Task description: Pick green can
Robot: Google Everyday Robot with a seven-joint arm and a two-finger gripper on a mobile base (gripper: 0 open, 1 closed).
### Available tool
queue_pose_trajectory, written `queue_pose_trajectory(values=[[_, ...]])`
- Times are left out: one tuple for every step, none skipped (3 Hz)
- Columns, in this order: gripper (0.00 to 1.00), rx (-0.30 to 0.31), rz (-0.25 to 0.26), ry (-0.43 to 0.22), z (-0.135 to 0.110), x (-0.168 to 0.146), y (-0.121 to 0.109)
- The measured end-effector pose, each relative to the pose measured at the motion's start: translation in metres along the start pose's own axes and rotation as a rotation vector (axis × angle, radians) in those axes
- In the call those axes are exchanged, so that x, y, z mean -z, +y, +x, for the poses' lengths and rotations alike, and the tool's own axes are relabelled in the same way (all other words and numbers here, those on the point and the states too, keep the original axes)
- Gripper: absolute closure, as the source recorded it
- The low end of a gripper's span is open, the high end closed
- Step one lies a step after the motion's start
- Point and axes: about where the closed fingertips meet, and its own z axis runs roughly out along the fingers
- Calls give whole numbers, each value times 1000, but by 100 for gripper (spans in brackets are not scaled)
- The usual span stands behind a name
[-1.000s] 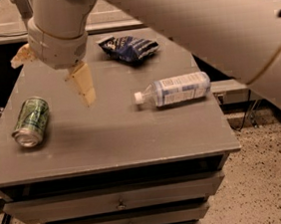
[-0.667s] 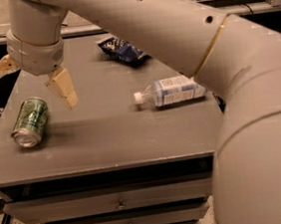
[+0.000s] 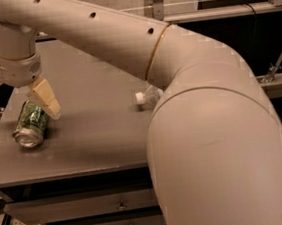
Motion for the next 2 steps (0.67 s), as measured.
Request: queue_pose_trajectory(values=[[17,-28,-55,16,4,-22,-1],[41,-63,-87,22,7,-36,6]])
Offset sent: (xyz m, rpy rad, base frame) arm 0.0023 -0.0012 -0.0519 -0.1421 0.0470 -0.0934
